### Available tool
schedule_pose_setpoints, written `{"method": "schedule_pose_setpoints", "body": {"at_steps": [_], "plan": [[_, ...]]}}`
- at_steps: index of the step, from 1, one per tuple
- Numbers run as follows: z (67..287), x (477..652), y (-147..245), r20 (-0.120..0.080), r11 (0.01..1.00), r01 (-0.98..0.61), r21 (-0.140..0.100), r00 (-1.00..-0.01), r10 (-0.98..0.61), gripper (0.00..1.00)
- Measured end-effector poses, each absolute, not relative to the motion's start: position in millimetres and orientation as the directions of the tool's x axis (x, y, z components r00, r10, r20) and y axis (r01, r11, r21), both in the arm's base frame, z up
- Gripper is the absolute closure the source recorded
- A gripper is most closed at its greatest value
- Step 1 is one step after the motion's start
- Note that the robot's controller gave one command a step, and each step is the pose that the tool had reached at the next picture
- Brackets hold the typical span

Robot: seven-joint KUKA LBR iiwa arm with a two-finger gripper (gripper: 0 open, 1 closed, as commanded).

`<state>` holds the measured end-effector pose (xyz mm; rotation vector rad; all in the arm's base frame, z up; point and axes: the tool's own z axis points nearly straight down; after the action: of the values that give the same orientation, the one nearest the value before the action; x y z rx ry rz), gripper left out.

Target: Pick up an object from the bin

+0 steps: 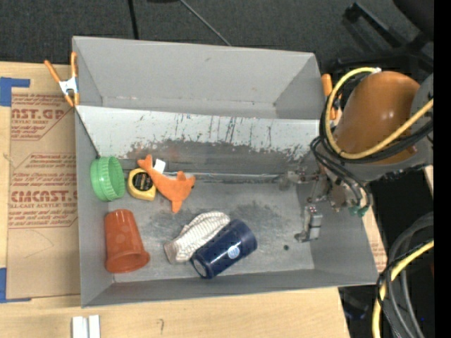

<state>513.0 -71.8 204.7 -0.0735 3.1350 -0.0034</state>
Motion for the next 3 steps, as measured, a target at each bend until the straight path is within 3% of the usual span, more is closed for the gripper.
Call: {"method": "schedule_pose_setpoints", "body": {"at_steps": [1, 2, 3], "plan": [[170, 512.1, -63, -0.002, 0.998, -0.069, 0.003, -0.998, -0.069, 0.00], [152, 506.7, -53, -0.001, 0.998, -0.062, -0.002, -0.998, -0.062, 0.00], [101, 520.5, 7, -0.005, 0.978, -0.210, -0.001, -0.978, -0.210, 0.00]]}}
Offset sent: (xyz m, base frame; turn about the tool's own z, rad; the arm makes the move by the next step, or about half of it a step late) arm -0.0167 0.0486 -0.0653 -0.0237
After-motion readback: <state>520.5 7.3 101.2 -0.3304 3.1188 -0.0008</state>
